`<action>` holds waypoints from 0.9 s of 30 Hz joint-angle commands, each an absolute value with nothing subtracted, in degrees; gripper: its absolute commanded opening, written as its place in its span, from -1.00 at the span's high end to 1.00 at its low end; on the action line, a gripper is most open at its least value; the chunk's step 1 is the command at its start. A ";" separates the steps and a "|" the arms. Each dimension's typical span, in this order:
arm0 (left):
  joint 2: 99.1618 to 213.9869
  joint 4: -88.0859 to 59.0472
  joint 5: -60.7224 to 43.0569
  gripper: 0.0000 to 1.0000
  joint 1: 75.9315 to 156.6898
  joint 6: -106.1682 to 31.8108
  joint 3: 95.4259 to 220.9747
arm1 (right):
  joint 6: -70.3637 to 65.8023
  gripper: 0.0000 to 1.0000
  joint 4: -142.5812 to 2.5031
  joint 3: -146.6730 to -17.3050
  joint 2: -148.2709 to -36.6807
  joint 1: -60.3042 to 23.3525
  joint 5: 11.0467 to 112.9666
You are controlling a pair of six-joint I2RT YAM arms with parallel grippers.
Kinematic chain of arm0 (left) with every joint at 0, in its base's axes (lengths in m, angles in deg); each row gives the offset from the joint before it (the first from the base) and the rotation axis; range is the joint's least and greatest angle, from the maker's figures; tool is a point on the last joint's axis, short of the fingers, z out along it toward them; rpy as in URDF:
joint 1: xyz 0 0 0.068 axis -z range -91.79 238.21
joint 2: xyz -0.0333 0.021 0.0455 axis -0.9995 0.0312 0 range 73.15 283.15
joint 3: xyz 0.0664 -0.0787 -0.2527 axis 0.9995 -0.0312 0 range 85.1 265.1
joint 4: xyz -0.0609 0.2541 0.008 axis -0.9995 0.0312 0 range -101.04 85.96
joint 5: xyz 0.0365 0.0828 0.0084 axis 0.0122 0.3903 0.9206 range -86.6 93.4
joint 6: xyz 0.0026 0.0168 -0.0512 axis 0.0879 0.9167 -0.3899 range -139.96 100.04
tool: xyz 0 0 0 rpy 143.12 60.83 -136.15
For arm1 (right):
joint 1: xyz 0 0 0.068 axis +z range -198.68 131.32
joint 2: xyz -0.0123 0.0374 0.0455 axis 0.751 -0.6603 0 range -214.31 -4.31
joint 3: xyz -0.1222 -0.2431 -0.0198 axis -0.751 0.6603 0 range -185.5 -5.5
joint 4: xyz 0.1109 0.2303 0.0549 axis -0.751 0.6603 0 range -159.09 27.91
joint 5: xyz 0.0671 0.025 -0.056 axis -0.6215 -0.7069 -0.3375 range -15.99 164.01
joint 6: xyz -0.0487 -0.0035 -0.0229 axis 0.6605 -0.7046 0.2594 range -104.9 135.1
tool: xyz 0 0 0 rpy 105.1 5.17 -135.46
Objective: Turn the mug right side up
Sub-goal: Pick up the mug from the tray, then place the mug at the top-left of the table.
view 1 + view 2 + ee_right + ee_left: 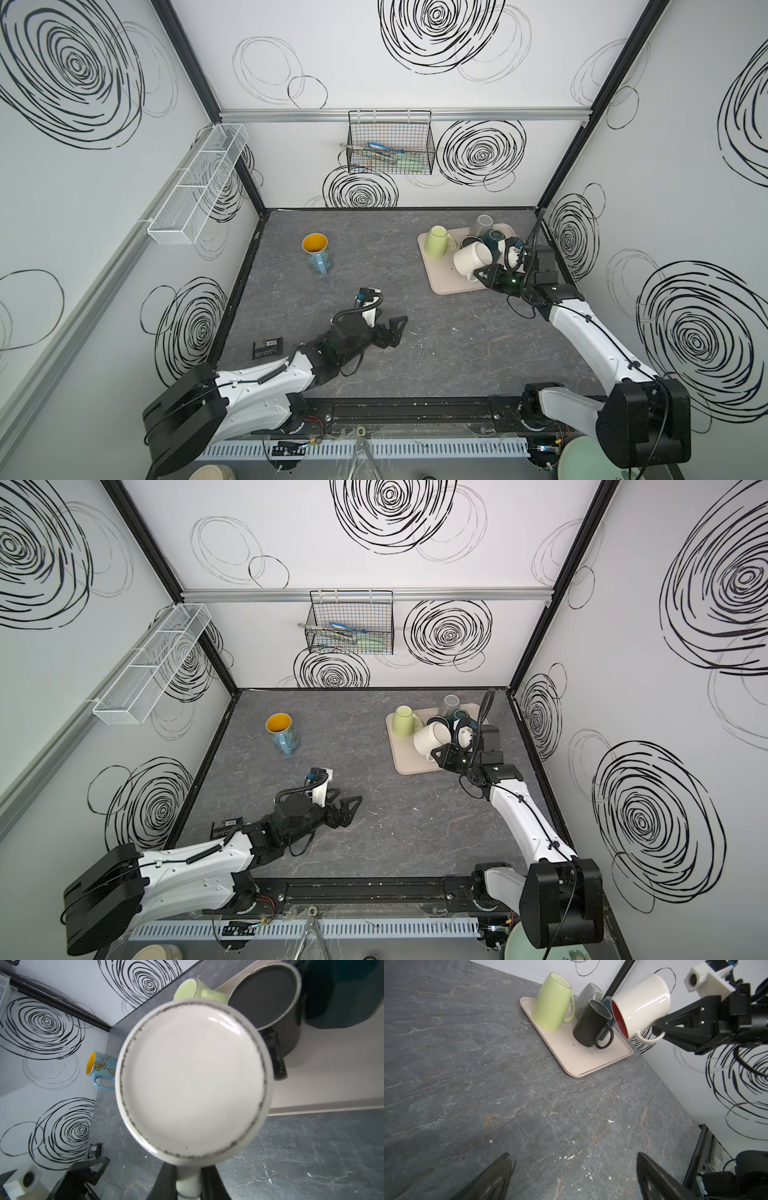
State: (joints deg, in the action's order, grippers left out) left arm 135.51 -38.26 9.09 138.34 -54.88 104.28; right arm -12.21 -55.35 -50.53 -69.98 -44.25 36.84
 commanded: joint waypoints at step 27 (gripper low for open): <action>141.07 -34.94 -0.05 -0.96 140.24 -62.08 120.41 | -23.86 1.00 -79.82 -39.91 -54.06 -40.05 28.57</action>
